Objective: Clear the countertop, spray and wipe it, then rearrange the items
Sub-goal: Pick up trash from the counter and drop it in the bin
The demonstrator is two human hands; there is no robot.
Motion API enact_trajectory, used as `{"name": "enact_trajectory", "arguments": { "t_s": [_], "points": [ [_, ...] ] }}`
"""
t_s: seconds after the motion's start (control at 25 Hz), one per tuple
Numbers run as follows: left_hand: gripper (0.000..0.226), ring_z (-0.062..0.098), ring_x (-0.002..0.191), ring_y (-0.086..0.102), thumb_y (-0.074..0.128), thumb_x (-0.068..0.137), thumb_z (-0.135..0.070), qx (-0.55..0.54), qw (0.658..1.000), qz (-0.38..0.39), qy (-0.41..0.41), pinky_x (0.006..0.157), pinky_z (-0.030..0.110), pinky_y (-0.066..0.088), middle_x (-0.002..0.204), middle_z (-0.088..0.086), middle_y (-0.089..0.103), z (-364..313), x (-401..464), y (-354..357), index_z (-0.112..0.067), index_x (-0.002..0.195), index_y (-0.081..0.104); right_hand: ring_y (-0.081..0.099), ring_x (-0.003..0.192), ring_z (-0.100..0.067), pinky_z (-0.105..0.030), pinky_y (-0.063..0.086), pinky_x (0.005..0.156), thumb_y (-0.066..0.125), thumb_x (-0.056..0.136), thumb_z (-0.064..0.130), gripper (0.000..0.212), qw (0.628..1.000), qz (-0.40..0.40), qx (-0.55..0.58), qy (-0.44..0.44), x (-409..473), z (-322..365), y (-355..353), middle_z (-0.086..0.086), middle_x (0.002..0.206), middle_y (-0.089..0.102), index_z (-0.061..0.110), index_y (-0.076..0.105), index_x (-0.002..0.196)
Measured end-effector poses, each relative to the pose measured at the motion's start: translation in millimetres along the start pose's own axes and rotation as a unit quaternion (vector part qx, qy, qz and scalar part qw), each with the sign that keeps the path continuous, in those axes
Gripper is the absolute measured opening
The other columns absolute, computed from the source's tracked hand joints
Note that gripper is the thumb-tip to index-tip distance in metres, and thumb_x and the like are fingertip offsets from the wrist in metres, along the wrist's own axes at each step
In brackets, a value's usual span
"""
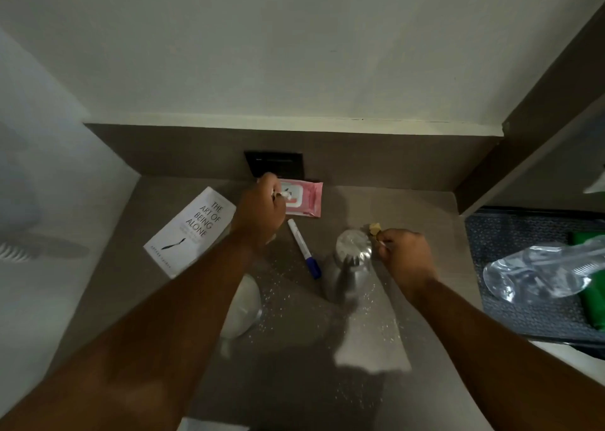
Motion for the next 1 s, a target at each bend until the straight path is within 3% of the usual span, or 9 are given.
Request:
{"name": "enact_trajectory", "arguments": {
  "t_s": [0.12,0.24,0.36,0.48,0.56,0.68,0.8,0.92,1.0],
  "points": [
    [0.01,0.011,0.07,0.067,0.05,0.097,-0.032,-0.028,0.991,-0.016,-0.129,0.057,0.031,0.059,0.089,-0.005,0.067,22,-66,-9,-0.024,0.102,0.054,0.064,0.073,-0.022,-0.036,0.054,0.067,0.061,0.09,0.015,0.013,0.999,0.01,0.025,0.023,-32,-8,6,-0.006,0.085,0.071,0.014,0.074,0.093],
    [0.007,0.014,0.065,0.067,0.054,0.095,-0.025,-0.079,0.982,-0.017,-0.169,0.051,0.029,0.056,0.082,0.0,0.066,13,-126,-4,-0.029,0.089,0.053,0.062,0.07,-0.019,-0.025,0.045,0.058,0.065,0.087,0.012,0.012,0.997,-0.014,0.069,0.042,-70,-21,6,-0.007,0.086,0.072,0.013,0.075,0.092],
    [0.011,0.01,0.057,0.066,0.049,0.095,-0.021,-0.104,0.982,0.02,-0.156,0.044,0.022,0.049,0.073,0.0,0.065,-8,-185,6,-0.026,0.086,0.053,0.062,0.068,-0.016,-0.02,0.041,0.058,0.067,0.085,0.01,0.012,0.992,-0.029,0.114,0.055,-117,-27,0,-0.006,0.086,0.073,0.012,0.076,0.093],
    [0.009,0.005,0.042,0.057,0.048,0.087,-0.019,-0.143,0.978,0.061,-0.137,0.039,0.023,0.047,0.064,0.002,0.061,-25,-244,27,-0.02,0.079,0.052,0.065,0.077,-0.017,-0.024,0.046,0.07,0.069,0.084,0.012,0.015,0.985,-0.062,0.136,0.087,-173,-41,-10,-0.003,0.093,0.074,0.013,0.076,0.098],
    [0.006,0.009,0.037,0.054,0.045,0.079,-0.021,-0.193,0.965,0.092,-0.152,0.034,0.022,0.041,0.059,0.004,0.057,-34,-278,47,-0.02,0.076,0.05,0.066,0.076,-0.016,-0.029,0.052,0.072,0.071,0.082,0.012,0.012,0.978,-0.082,0.159,0.111,-217,-57,-14,-0.001,0.09,0.074,0.014,0.076,0.093],
    [0.011,0.018,0.041,0.056,0.042,0.072,-0.025,-0.227,0.952,0.141,-0.151,0.037,0.024,0.039,0.058,0.003,0.056,-59,-328,85,-0.022,0.077,0.051,0.062,0.069,0.0,-0.019,0.049,0.067,0.076,0.078,0.012,0.01,0.972,-0.09,0.18,0.122,-285,-84,-18,0.013,0.076,0.069,0.023,0.074,0.079],
    [0.007,0.013,0.049,0.056,0.045,0.074,-0.029,-0.181,0.963,0.18,-0.09,0.044,0.023,0.04,0.059,-0.006,0.056,-94,-373,123,-0.026,0.076,0.052,0.061,0.071,0.001,-0.009,0.04,0.065,0.077,0.076,0.013,0.009,0.972,-0.077,0.17,0.141,-330,-120,-26,0.015,0.074,0.067,0.022,0.074,0.075],
    [0.007,0.001,0.051,0.051,0.053,0.081,-0.025,-0.168,0.957,0.232,-0.05,0.05,0.018,0.039,0.061,-0.01,0.055,-129,-417,172,-0.027,0.074,0.053,0.062,0.071,-0.002,-0.012,0.042,0.063,0.076,0.076,0.01,0.01,0.968,-0.059,0.173,0.172,-353,-169,-39,0.011,0.073,0.07,0.021,0.075,0.074],
    [0.013,-0.003,0.053,0.052,0.057,0.083,-0.024,-0.164,0.942,0.287,-0.049,0.049,0.011,0.036,0.063,-0.011,0.056,-145,-445,213,-0.031,0.072,0.052,0.065,0.07,-0.009,-0.022,0.049,0.064,0.074,0.075,0.008,0.011,0.965,-0.044,0.181,0.187,-360,-204,-44,0.008,0.072,0.071,0.018,0.075,0.072]
  ]
}}
Point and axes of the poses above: each hand's wrist, its own x-axis towards the middle knuckle, its own y-axis out of the palm, z = x × y, the point moved 8 cm from there along x, towards the middle knuckle
